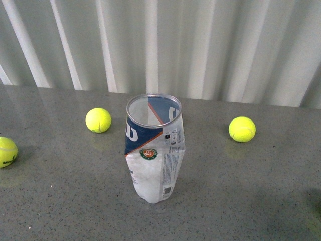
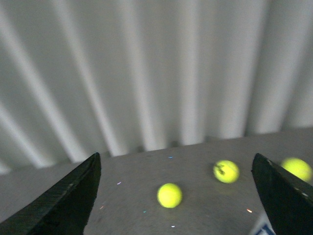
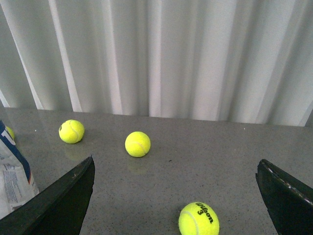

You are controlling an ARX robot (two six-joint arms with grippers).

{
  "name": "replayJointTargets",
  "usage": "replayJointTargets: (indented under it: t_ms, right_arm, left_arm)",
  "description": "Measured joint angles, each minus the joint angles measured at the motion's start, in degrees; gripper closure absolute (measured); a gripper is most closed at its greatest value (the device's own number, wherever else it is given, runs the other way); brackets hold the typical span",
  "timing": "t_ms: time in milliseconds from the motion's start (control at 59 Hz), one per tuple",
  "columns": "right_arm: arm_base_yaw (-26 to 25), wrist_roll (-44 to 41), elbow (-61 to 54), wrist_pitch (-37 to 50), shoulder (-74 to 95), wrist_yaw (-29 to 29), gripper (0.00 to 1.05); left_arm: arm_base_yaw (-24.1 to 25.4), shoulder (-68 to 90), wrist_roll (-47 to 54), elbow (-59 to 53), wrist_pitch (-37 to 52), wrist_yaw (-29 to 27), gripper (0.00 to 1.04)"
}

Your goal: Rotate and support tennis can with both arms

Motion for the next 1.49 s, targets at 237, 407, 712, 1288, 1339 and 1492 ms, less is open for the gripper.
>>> replayJointTargets:
  t_ms: [237,407,712,1288,1339,1492]
  right_arm:
    - [0.00,0.02,0.00,0.00,0.00,0.02,0.07]
    - [0.00,0.00,0.00,0.00,0.00,0.00,0.07]
    - [0.00,0.00,0.00,0.00,0.00,0.00,0.07]
    - [0.00,0.00,0.00,0.00,0.00,0.00,0.07]
    - [0.00,0.02,0.00,0.00,0.00,0.00,0.07]
    - [0.00,0.00,0.00,0.00,0.00,0.00,0.07]
  left_arm:
    - [0.72,-10.14,-6.40,-20.90,11.19,-5.35,0.64]
    - [0.72,-15.28,-6.86,-29.77,14.62,-5.38,0.98]
    - [0.72,-22.16,-7.30,-38.62,16.20,-5.38,1.01]
    - [0.72,-34.53,-7.32,-46.31,11.96,-5.38,1.01]
    - [0.72,-35.32,-7.34,-46.58,11.41,-5.38,1.01]
    - [0.72,-37.86,-7.32,-47.78,10.73,-5.38,1.01]
